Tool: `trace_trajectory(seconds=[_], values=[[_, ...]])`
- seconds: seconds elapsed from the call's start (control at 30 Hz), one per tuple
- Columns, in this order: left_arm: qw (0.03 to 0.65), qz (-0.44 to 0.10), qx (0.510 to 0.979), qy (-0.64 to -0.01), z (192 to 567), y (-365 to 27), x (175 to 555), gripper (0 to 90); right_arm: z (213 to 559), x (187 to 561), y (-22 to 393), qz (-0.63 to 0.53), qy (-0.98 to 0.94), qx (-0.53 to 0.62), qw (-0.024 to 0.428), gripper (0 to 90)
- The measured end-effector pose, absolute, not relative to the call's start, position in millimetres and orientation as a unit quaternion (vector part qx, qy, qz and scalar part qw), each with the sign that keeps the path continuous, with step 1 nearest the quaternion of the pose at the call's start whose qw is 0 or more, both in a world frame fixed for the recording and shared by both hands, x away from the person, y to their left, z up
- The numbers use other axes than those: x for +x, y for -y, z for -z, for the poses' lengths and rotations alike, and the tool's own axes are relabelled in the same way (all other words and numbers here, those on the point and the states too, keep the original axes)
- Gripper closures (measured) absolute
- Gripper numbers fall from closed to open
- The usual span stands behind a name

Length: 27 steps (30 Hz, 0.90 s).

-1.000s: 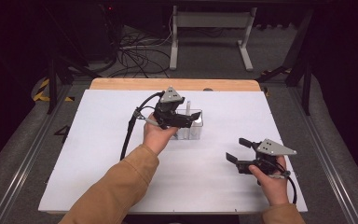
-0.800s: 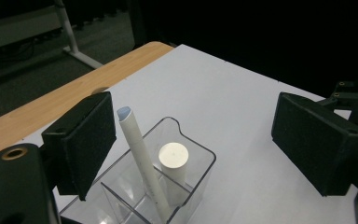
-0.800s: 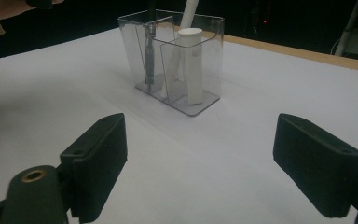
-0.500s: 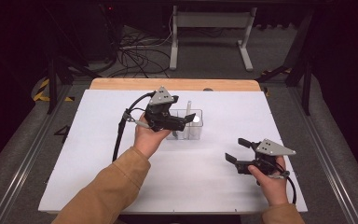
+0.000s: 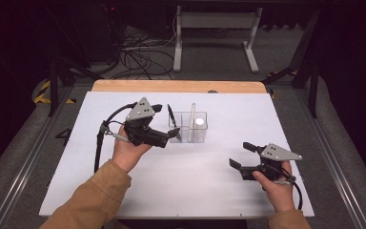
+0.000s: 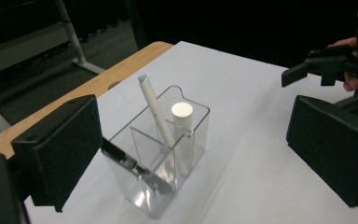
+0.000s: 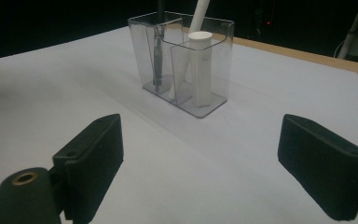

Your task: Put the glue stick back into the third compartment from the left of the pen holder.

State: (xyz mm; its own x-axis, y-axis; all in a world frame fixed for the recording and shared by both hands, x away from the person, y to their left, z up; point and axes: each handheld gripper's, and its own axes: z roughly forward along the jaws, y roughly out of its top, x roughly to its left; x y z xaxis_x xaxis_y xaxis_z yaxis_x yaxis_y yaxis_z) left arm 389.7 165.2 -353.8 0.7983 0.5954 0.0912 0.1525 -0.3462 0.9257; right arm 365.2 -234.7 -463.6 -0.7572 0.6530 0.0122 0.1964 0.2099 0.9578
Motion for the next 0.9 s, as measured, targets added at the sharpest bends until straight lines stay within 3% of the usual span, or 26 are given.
trace_trajectory(seconds=[0.9], values=[[0.527,-0.208,0.779,-0.268,431.2,-248.2,346.5,1.0,471.4,347.5,235.6,-0.551,-0.767,0.255,0.208,7.3]])
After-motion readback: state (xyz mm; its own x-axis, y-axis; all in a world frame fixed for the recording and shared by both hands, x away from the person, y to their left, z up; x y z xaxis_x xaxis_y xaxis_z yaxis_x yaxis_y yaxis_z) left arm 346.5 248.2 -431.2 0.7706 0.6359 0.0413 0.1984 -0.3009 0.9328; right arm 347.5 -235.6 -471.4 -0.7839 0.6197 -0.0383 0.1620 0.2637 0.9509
